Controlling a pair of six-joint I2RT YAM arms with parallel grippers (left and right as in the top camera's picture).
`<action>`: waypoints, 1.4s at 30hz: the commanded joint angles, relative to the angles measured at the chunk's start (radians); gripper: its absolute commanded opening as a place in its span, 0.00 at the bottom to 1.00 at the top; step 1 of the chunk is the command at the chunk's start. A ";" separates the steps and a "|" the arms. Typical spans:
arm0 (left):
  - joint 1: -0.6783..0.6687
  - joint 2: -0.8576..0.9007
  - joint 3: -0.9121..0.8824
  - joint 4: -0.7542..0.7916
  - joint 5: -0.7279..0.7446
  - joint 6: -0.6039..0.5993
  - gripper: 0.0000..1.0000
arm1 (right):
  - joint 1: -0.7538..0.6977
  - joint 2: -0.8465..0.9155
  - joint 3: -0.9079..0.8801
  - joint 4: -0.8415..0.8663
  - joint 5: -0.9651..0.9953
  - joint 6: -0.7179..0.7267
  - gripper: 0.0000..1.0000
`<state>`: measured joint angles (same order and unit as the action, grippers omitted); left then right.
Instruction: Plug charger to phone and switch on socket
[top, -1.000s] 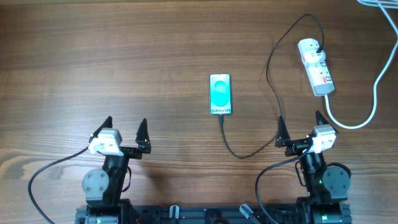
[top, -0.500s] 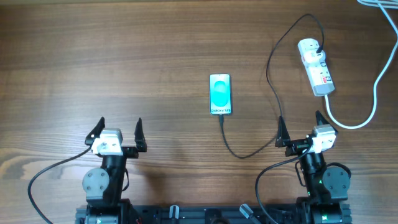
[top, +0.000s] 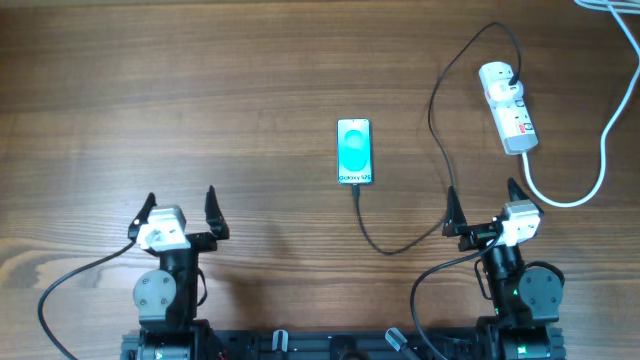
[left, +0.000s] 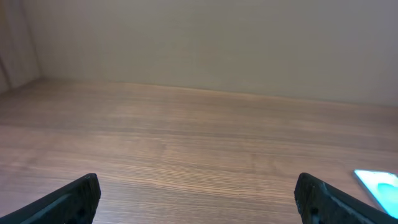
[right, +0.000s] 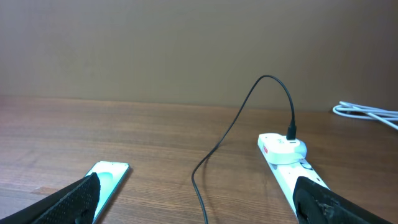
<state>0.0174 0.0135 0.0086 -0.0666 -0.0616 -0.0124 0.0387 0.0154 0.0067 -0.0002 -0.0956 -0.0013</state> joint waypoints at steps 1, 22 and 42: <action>0.006 -0.011 -0.003 -0.010 0.031 0.013 1.00 | 0.003 -0.011 -0.002 0.002 0.014 0.002 1.00; 0.007 -0.011 -0.003 -0.013 0.084 0.028 1.00 | 0.003 -0.011 -0.002 0.002 0.014 0.002 1.00; 0.007 -0.011 -0.003 -0.013 0.087 0.031 1.00 | 0.003 -0.011 -0.002 0.002 0.014 0.002 0.99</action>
<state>0.0196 0.0135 0.0086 -0.0704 0.0021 -0.0010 0.0387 0.0154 0.0067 -0.0002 -0.0956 -0.0013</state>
